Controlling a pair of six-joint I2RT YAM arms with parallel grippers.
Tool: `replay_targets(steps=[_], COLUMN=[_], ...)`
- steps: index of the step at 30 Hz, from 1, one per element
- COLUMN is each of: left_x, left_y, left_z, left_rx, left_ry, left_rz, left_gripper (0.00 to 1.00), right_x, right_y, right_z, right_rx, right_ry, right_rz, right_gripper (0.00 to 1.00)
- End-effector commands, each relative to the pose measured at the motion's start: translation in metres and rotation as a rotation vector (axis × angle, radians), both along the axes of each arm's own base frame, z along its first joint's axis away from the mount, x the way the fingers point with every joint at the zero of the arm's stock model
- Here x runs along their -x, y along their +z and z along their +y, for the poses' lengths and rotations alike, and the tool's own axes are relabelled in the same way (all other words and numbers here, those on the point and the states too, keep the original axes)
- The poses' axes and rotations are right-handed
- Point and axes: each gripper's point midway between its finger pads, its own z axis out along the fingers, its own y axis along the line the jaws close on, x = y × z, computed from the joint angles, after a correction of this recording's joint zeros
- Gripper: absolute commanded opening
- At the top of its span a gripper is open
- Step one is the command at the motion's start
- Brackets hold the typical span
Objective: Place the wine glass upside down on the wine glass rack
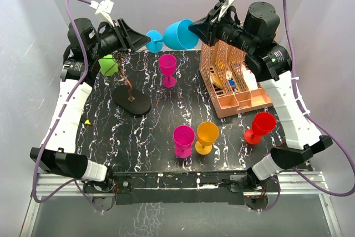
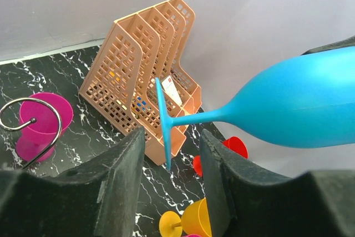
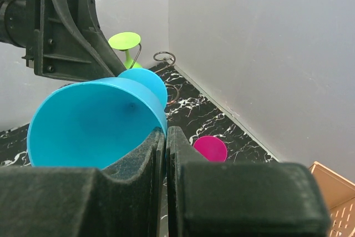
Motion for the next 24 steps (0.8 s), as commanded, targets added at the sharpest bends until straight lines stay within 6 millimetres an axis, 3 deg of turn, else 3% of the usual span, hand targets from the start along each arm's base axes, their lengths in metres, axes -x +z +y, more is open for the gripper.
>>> replay_targets(steps=[1, 10, 20, 24], left_x=[0.010, 0.007, 0.008, 0.006], left_y=[0.014, 0.009, 0.005, 0.003], left_z=[-0.007, -0.007, -0.007, -0.006], left_rx=[0.035, 0.033, 0.027, 0.022], left_ry=[-0.057, -0.054, -0.053, -0.041], left_rz=[-0.039, -0.019, -0.008, 0.002], left_gripper=[0.40, 0.36, 0.24, 0.24], right_x=[0.015, 0.018, 0.013, 0.015], right_y=[0.032, 0.037, 0.034, 0.037], right_z=[-0.006, -0.005, -0.005, -0.006], right_rx=[-0.059, -0.065, -0.061, -0.063], right_ry=[0.018, 0.034, 0.021, 0.022], right_rz=[-0.087, -0.091, -0.087, -0.095], right_gripper=[0.08, 0.08, 0.08, 0.08])
